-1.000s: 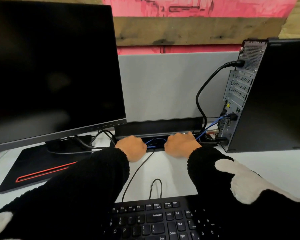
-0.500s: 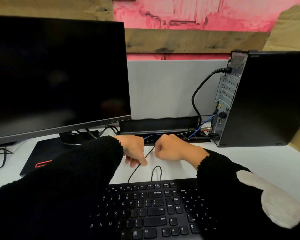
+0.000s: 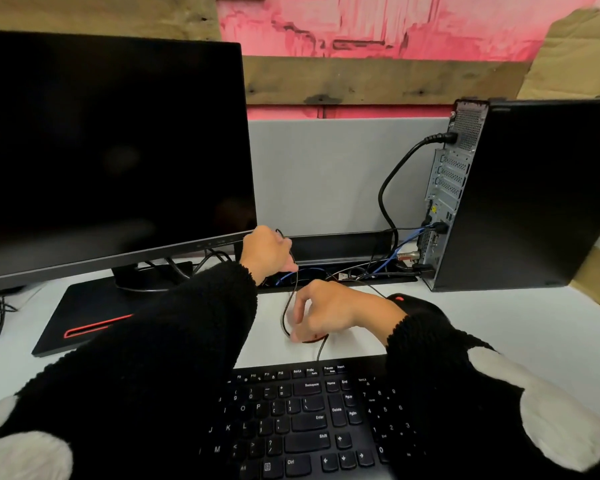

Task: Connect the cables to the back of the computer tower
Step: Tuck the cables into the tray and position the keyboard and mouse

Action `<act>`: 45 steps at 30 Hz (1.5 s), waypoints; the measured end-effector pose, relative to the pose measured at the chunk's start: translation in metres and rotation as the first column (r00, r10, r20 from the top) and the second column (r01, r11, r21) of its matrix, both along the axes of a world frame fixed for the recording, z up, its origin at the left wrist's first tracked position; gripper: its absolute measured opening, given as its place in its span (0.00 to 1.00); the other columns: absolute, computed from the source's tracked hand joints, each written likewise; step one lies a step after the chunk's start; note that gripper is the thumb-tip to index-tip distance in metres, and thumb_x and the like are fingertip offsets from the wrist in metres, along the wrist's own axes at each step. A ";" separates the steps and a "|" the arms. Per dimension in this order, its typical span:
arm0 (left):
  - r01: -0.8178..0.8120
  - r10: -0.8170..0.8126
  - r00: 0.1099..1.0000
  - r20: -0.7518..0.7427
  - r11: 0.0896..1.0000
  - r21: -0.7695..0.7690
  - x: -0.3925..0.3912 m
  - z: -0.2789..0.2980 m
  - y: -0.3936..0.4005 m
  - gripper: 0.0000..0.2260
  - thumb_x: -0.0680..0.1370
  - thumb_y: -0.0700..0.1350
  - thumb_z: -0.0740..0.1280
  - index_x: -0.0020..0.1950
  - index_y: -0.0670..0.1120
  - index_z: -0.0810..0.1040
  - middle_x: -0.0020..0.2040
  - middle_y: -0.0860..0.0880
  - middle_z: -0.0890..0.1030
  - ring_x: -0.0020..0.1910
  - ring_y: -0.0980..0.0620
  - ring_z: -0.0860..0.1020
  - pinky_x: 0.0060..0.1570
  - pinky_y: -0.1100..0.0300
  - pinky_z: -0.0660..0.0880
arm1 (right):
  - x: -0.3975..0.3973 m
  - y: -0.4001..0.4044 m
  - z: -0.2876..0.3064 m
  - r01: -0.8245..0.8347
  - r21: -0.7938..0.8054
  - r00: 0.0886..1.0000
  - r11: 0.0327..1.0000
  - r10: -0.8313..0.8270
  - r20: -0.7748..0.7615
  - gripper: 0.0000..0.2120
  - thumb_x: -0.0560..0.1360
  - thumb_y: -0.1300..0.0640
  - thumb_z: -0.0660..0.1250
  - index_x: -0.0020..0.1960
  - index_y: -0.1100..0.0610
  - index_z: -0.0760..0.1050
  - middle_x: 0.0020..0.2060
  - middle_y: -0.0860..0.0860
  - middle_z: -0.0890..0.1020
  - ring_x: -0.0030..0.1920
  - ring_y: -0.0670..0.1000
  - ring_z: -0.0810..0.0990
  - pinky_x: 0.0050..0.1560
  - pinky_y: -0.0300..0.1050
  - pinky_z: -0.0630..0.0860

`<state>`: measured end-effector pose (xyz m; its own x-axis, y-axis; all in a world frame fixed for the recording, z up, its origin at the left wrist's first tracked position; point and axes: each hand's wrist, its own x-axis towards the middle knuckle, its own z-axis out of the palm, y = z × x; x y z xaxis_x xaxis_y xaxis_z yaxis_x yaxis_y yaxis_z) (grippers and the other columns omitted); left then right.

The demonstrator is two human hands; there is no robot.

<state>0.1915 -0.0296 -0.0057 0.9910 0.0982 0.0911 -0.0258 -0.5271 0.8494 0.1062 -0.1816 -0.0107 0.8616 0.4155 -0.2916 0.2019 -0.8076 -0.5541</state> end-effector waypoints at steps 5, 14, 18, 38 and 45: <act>0.152 -0.198 0.970 -0.139 0.946 -0.286 -0.009 0.000 -0.002 0.12 0.82 0.44 0.68 0.48 0.35 0.83 0.42 0.39 0.87 0.41 0.47 0.88 0.39 0.63 0.83 | 0.014 0.007 -0.009 0.113 -0.040 0.991 0.993 -0.109 0.080 0.16 0.70 0.47 0.77 0.40 0.62 0.86 0.35 0.54 0.87 0.32 0.49 0.81 0.49 0.49 0.85; -0.022 -0.207 0.938 -0.278 0.765 -0.643 -0.014 -0.006 0.007 0.10 0.83 0.36 0.65 0.58 0.28 0.78 0.46 0.35 0.86 0.42 0.46 0.88 0.35 0.64 0.82 | 0.043 0.022 -0.019 0.380 0.042 0.902 0.924 -0.380 0.203 0.13 0.71 0.51 0.74 0.48 0.56 0.75 0.41 0.53 0.82 0.33 0.50 0.82 0.35 0.43 0.76; -0.190 -0.169 0.901 -0.399 0.675 -0.713 -0.007 -0.008 0.001 0.07 0.83 0.32 0.63 0.59 0.30 0.75 0.46 0.34 0.85 0.38 0.43 0.87 0.32 0.59 0.82 | 0.055 0.020 -0.021 0.505 0.149 0.773 0.850 -0.522 0.360 0.07 0.75 0.61 0.72 0.51 0.59 0.76 0.46 0.55 0.76 0.44 0.58 0.76 0.43 0.48 0.73; 0.079 -0.139 0.990 -0.009 0.509 0.857 0.029 -0.047 0.022 0.10 0.76 0.50 0.73 0.54 0.46 0.81 0.47 0.46 0.83 0.46 0.43 0.83 0.48 0.47 0.82 | 0.085 0.003 -0.026 0.098 -0.351 0.973 0.931 -0.016 0.229 0.14 0.85 0.51 0.57 0.58 0.59 0.76 0.64 0.57 0.73 0.61 0.57 0.73 0.64 0.56 0.73; 0.486 -0.250 0.870 -0.424 0.579 0.655 0.025 -0.019 0.030 0.14 0.85 0.47 0.60 0.61 0.43 0.83 0.55 0.45 0.83 0.56 0.46 0.80 0.61 0.53 0.75 | 0.051 0.011 -0.005 0.053 -0.190 0.920 0.980 0.026 0.390 0.08 0.72 0.60 0.71 0.52 0.56 0.83 0.54 0.53 0.77 0.53 0.57 0.79 0.52 0.52 0.81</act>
